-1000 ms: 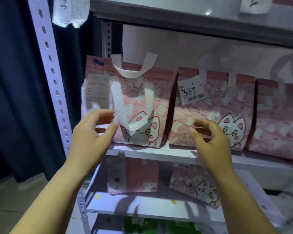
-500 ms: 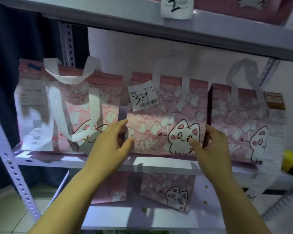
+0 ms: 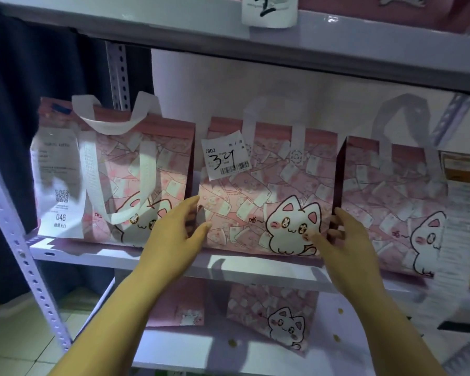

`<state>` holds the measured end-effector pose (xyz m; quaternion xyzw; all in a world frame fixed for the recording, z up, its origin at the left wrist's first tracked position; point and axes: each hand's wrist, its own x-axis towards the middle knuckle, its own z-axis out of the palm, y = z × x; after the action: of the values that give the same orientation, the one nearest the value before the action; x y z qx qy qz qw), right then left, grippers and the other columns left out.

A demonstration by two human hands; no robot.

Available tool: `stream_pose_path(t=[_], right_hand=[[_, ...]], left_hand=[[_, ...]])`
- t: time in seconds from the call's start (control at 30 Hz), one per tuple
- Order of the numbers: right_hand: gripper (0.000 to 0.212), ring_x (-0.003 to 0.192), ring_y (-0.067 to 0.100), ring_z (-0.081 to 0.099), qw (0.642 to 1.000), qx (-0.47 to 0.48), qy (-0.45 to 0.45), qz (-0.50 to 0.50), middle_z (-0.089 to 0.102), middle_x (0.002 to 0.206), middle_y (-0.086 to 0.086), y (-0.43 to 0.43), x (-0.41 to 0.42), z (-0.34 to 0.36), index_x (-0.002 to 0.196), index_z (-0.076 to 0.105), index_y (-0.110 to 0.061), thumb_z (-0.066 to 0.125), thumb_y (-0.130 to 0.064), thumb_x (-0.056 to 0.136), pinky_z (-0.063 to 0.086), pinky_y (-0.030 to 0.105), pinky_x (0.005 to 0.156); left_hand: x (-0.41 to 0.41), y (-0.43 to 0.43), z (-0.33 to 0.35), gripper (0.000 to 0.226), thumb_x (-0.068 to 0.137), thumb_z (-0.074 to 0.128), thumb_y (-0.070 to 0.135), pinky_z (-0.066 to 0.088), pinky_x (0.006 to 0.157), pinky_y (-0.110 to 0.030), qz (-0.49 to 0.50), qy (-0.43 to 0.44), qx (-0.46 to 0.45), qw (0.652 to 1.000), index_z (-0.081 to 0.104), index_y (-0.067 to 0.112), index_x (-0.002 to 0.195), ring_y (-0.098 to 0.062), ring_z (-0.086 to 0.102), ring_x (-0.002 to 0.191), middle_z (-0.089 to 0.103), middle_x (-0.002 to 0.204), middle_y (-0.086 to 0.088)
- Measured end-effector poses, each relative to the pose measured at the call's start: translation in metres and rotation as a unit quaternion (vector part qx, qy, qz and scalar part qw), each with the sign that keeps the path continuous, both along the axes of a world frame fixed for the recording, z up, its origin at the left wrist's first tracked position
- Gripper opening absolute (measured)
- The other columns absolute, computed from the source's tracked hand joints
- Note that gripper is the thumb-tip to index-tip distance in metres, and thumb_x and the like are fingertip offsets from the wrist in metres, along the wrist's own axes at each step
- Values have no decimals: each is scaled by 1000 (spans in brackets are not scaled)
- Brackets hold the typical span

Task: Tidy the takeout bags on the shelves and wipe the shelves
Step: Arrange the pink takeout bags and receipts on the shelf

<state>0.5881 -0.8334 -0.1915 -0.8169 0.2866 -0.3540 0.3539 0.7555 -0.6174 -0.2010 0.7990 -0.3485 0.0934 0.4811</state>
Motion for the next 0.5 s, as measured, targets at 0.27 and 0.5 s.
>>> stream_pose_path(t=[0.27,0.5], right_hand=[[36,98,-3,53,999,-23,-39,9,54,113,-13,-7,-23,3,117,55,-28,66,-31,83,43,16,78],[28,99,2,55,999,-18,-41,-3,58,110,-12,-20,-59,0,113,58,-26,63,-26,85,47,20,81]], left_hand=[[-20,0,2,41,85,64,29,43,72,-17,42,-20,-50,998,52,25,124,-2,56,90,57,111,6],[-61,-21,3,28,84,62,31,41,67,-10,-8,-13,-67,998,55,33,110,5,56,91,58,108,10]])
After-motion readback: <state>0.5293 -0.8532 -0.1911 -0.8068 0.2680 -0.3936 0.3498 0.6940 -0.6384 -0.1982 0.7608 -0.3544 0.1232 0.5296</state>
